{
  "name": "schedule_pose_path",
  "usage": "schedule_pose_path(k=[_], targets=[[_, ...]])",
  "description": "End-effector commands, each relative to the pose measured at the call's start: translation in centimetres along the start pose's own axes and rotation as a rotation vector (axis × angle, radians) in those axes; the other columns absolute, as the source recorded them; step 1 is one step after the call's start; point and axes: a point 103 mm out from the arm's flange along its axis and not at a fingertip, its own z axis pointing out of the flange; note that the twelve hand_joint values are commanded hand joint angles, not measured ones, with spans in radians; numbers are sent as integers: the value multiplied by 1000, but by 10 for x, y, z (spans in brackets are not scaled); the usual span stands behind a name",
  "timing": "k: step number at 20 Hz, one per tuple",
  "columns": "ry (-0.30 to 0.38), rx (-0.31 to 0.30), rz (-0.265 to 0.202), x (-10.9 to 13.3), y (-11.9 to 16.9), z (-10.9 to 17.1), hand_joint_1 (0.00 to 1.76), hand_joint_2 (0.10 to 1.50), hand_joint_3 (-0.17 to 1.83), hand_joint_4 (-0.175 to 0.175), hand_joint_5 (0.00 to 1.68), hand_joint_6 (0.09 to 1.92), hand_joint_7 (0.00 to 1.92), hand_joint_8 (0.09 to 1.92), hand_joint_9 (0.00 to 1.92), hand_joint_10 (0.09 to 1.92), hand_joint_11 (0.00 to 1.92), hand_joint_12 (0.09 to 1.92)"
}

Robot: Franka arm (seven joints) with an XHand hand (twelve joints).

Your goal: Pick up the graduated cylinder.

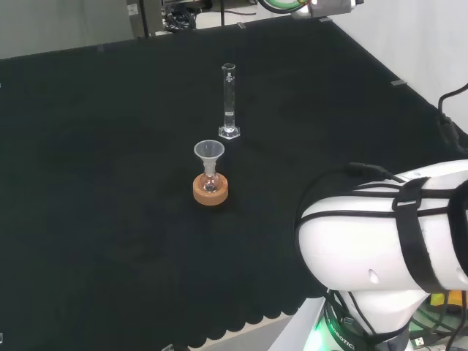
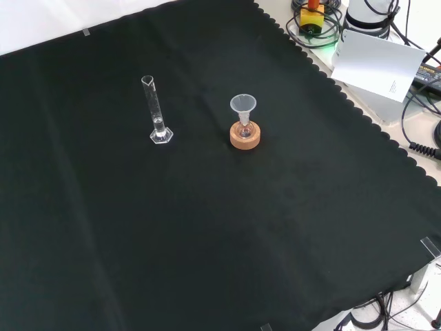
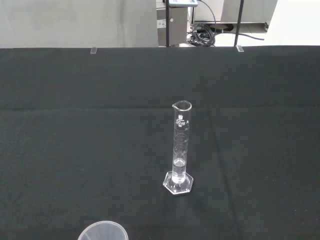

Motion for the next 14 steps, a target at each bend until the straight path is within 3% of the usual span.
schedule_pose_path(k=[1, 4, 14], targets=[[-2, -9, 1, 0, 0, 0, 209, 1316, -20, -33, 244, 120, 41, 535, 512, 87, 162, 1352], [-2, -12, 4, -1, 0, 0, 77, 1387, 13, -27, 229, 87, 5, 503, 474, 87, 138, 1352], [-10, 8, 39, -11, 12, 15, 86, 1391, 15, -27, 240, 87, 4, 504, 469, 87, 137, 1353]])
